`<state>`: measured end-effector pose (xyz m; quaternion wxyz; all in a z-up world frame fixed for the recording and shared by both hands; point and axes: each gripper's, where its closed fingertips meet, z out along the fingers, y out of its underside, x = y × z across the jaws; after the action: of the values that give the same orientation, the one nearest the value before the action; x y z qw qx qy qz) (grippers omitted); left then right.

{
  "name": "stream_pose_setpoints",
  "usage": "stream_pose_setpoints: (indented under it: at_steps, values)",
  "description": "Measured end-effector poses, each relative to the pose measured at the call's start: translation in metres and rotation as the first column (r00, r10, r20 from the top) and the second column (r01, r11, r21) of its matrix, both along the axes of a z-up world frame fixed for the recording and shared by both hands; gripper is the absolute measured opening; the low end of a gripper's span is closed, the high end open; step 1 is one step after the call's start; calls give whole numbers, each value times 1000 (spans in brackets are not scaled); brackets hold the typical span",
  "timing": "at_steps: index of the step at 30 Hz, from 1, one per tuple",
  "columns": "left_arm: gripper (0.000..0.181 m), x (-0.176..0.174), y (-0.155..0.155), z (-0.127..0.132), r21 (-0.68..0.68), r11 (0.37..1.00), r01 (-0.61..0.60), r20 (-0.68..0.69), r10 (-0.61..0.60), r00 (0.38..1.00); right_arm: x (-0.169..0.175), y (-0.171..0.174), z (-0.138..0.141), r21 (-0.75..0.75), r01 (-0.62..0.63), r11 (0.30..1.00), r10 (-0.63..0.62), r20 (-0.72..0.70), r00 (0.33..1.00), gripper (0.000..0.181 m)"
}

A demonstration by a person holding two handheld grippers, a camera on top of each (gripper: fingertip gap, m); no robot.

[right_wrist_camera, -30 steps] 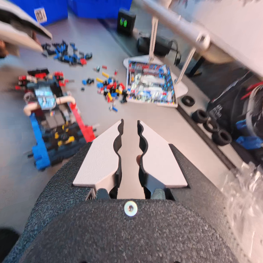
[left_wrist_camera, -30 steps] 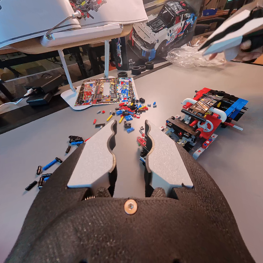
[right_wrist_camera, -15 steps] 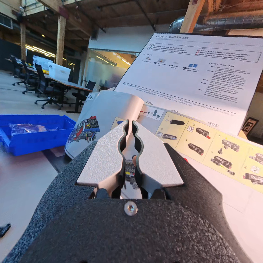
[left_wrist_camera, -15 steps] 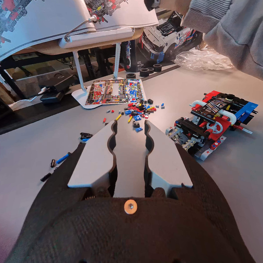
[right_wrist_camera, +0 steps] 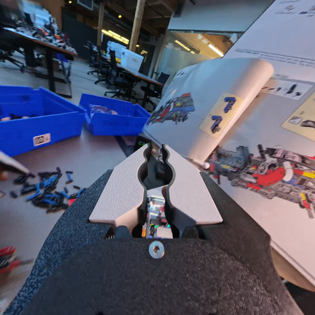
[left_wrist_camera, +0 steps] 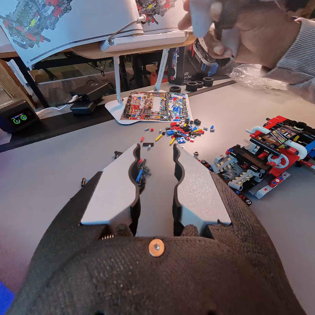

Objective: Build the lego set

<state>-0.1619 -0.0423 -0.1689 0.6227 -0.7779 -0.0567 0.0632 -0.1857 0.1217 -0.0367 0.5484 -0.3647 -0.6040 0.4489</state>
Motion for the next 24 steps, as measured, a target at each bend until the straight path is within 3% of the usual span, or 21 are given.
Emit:
stream_pose_setpoints:
  at_steps: [5, 7, 11, 13, 18, 21, 24]
  values:
    - [37, -5, -4, -11, -124, 992, -2, 10, 3, 1000, 57, -40, -59, -62, -125, 990, 136, 248, 959, 25]
    - [38, -4, -8, -9, -193, 981, 21, 10, -19, 1000, 85, -50, -73, -72, -102, 992, 120, 301, 946, 27]
    - [31, -19, -18, 19, -344, 939, 21, -130, -70, 989, 139, -62, -86, -105, -29, 994, 63, 336, 940, 27]
    - [29, -27, -20, 19, -491, 868, 78, -144, -169, 975, 164, -66, -91, -156, 7, 988, 48, 348, 936, 27]
    - [24, -61, -15, -21, -791, 569, 226, -58, -437, 897, 212, -71, -102, -236, 109, 966, -22, 344, 939, 26]
    - [18, -80, 2, -50, -823, 493, 281, 36, -449, 893, 229, -69, -104, -241, 161, 957, -85, 296, 951, 24]
    - [18, -92, 18, -72, -839, 461, 291, 85, -416, 906, 237, -57, -109, -235, 222, 946, -158, 263, 952, 22]
